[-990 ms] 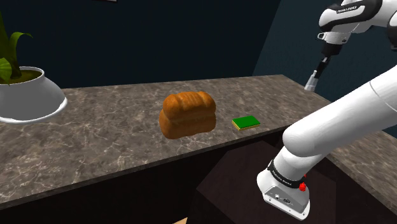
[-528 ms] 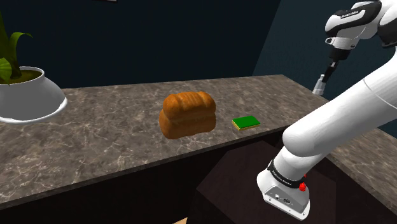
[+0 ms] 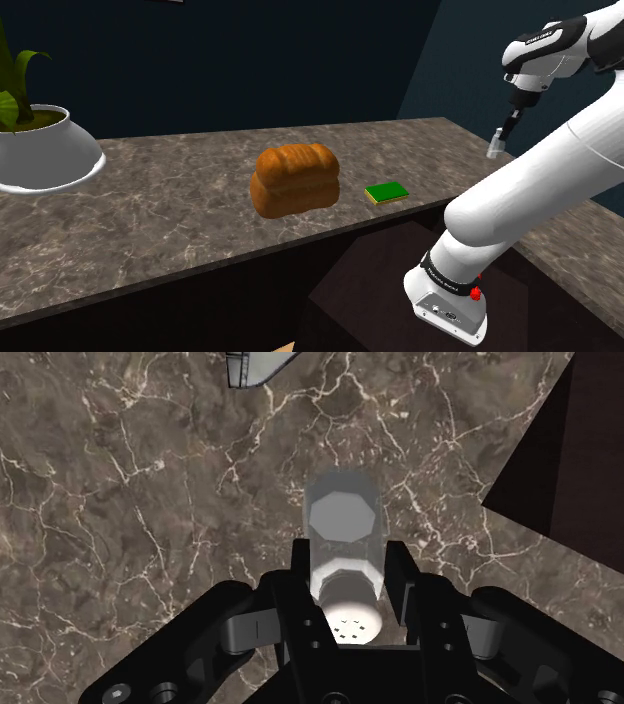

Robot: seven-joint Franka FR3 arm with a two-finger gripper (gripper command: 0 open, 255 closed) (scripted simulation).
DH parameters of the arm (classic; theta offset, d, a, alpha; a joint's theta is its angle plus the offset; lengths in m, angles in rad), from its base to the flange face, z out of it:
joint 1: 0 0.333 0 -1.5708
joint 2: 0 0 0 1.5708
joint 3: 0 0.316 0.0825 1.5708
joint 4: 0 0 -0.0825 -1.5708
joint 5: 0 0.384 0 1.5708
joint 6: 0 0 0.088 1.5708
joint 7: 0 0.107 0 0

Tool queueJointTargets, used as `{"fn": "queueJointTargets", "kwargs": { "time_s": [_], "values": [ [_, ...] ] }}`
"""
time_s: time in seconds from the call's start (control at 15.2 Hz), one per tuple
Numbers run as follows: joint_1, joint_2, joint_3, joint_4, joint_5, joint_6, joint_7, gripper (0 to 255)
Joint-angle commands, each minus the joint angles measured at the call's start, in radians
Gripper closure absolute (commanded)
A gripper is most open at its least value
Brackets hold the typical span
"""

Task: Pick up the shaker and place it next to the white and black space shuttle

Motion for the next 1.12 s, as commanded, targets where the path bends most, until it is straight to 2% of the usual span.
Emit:
{"fn": "queueJointTargets", "kwargs": {
  "time_s": [0.0, 0.59, 1.06],
  "values": [
    [0.001, 0.008, -0.009, -0.022, 0.002, 0.028, 0.0, 255],
    [0.013, 0.068, -0.056, -0.107, 0.03, 0.16, -0.015, 255],
    [0.03, 0.143, -0.098, -0.162, 0.085, 0.269, -0.049, 255]
  ]
}}
